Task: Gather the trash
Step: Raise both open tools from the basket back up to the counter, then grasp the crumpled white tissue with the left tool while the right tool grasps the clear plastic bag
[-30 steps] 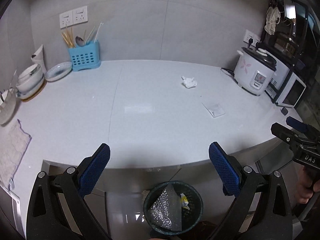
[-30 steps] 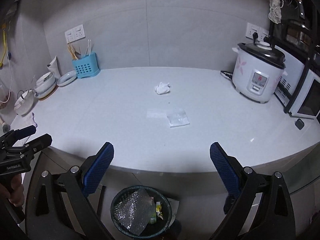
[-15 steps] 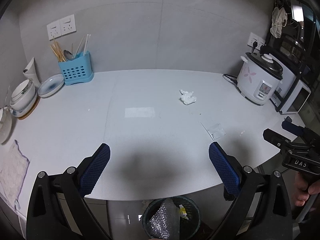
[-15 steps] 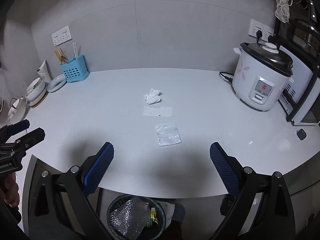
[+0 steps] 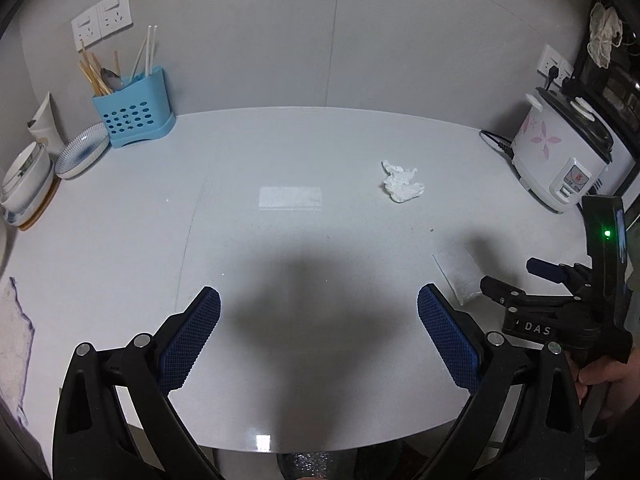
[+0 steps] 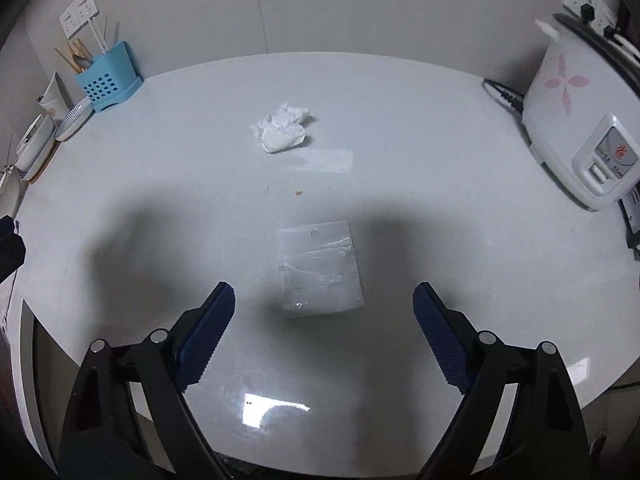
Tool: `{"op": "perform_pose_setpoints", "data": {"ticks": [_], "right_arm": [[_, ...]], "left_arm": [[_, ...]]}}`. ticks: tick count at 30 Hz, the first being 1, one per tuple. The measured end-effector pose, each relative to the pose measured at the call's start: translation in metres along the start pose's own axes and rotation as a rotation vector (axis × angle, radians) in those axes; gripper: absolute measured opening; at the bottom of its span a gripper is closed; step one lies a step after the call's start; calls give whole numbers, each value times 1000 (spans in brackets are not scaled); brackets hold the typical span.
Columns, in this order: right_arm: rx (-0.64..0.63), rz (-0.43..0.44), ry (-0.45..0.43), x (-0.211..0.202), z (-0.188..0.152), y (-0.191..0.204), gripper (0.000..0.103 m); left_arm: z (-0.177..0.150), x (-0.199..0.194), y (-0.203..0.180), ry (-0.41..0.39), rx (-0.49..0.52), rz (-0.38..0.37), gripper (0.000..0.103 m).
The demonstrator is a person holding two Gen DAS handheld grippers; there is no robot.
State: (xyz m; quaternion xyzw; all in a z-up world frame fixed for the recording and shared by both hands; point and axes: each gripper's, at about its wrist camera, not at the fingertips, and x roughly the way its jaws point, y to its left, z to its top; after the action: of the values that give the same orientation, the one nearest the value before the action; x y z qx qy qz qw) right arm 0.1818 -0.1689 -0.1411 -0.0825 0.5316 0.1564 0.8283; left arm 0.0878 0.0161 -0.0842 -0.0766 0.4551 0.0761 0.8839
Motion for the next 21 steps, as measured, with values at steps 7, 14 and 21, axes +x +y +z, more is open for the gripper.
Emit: {"op": "perform_pose_setpoints", "data": {"ticks": [7, 14, 21], "right_arm": [[-20, 0, 113, 56, 12, -3, 80], [-60, -15, 116, 60, 12, 5, 51], [-56, -1, 139, 58, 16, 0, 0]], "left_arm": [[23, 41, -9, 48, -13, 9, 97], [49, 80, -31, 73, 17, -3, 97], [78, 118, -60, 69, 59, -39, 97]]}}
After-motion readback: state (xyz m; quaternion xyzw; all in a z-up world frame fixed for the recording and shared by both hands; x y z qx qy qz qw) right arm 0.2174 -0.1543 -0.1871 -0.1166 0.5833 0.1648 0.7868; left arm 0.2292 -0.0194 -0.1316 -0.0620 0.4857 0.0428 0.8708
